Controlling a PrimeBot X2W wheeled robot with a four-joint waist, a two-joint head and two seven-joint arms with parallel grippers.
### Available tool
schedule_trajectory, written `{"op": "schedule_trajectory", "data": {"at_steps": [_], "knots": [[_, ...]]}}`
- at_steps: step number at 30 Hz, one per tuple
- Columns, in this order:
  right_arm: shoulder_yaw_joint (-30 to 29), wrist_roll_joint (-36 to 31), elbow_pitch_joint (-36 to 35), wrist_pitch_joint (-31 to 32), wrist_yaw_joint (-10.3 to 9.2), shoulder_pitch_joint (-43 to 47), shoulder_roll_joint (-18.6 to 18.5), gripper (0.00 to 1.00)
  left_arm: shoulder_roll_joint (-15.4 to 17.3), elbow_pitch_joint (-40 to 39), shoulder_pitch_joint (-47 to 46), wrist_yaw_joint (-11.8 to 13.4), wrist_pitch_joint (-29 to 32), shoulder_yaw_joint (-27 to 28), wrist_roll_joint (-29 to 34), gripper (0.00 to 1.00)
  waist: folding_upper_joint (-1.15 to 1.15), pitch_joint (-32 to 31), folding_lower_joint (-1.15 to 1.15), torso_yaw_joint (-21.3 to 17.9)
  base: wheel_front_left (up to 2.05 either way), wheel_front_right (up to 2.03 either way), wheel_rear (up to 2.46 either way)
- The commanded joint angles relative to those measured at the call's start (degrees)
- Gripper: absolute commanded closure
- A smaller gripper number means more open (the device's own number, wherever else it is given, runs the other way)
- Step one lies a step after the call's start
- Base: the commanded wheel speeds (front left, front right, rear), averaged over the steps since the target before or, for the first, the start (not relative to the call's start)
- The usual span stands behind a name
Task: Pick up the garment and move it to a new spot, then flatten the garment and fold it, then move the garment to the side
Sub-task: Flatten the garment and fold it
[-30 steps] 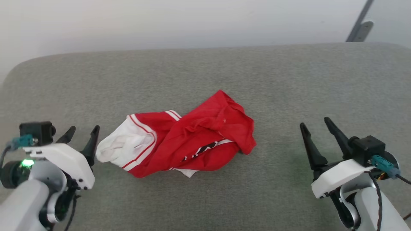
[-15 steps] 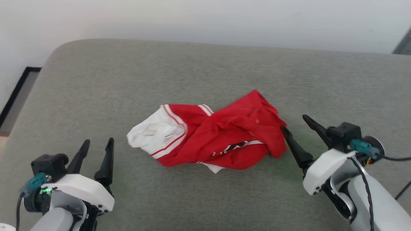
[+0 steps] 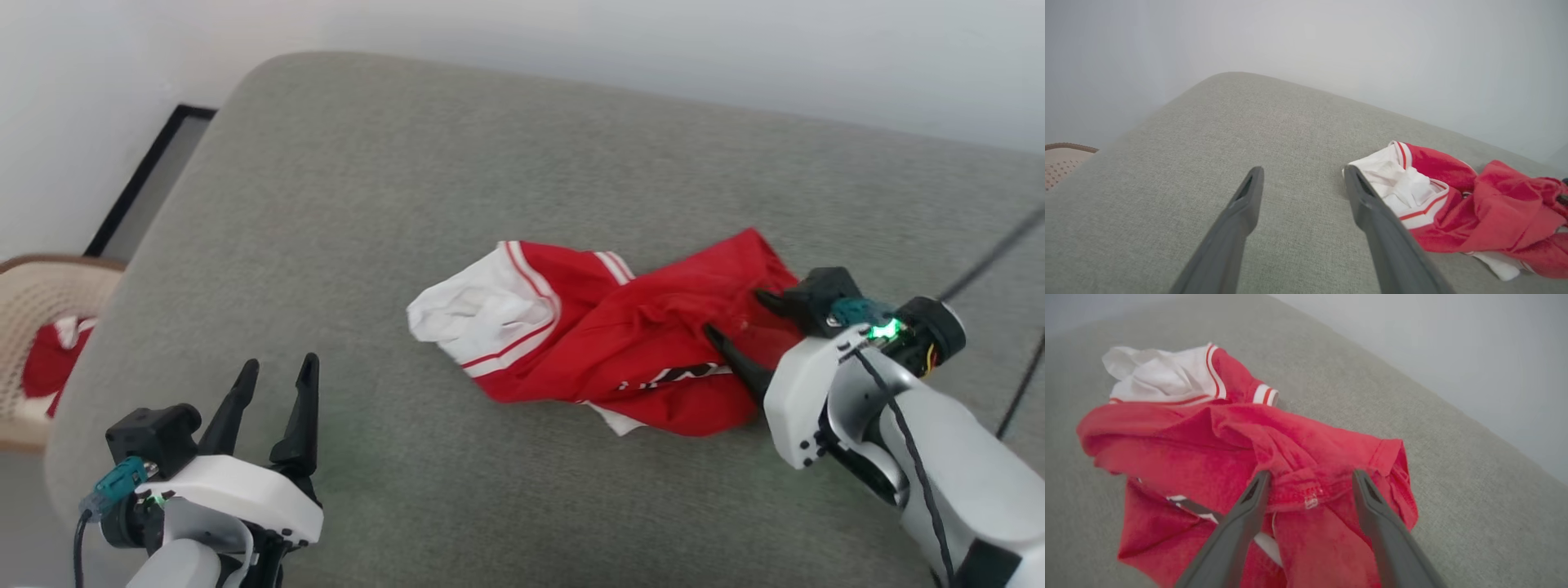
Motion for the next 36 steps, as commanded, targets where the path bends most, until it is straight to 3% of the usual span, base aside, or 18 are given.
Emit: {"op": "schedule_trajectory", "data": {"at_steps": [1, 4, 6, 7, 13, 20, 28, 36], "knots": [[1.12, -0.18, 1.04, 1.20, -0.03, -1.54, -0.48, 0.00, -0.60, 0.03, -0.01, -0.58, -0.37, 0.65, 1.22, 0.00, 0.00, 0.88, 0.00, 1.39, 0.00, 0.00, 0.00], [4.05, -0.46, 3.11, 3.07, -0.03, -4.31, -1.06, 0.00, -2.01, 0.42, 0.03, -1.40, -0.38, 1.70, 1.85, 0.00, 0.00, 1.48, 0.00, 2.41, 0.00, 0.00, 0.00], [6.10, -0.57, 4.57, 3.51, -0.02, -6.07, -1.33, 0.71, -2.71, 0.73, 0.12, -1.88, -0.39, 2.55, 2.57, 0.00, 0.00, 1.84, 0.00, 2.84, 0.00, 0.00, 0.00], [6.88, 0.03, 5.16, 3.27, -0.03, -6.88, -1.25, 1.00, -3.16, 0.87, 0.16, -2.06, -0.39, 2.91, 2.90, 0.00, 0.00, 2.03, 0.00, 3.00, 0.00, 0.00, 0.00], [10.15, 4.70, 7.05, 4.06, -0.03, -9.71, -1.35, 1.00, -5.16, 1.62, 1.25, -3.74, -0.39, 5.56, 4.93, 0.00, 0.00, 2.13, 0.00, 2.68, 0.00, 0.00, 0.00], [12.79, 9.91, 1.35, 6.76, -0.02, -8.21, -4.11, 1.00, -5.81, 2.73, 3.01, -4.90, -0.38, 8.29, 5.75, 0.00, 0.00, 0.57, 0.00, 0.42, 0.00, 0.00, 0.00], [11.00, 17.65, -13.70, 14.75, -0.02, -0.24, -8.81, 1.00, -5.52, 3.56, 5.97, -6.01, -0.36, 11.06, 6.54, 0.00, 0.00, -2.14, 0.00, -3.66, 0.00, 0.00, 0.00], [5.71, 23.41, -26.78, 26.34, -0.01, 12.30, -9.86, 1.00, -5.05, 3.78, 7.85, -6.23, -0.36, 12.46, 6.17, 0.00, 0.00, -3.48, 0.00, -6.02, 0.00, 0.00, 0.00]]}}
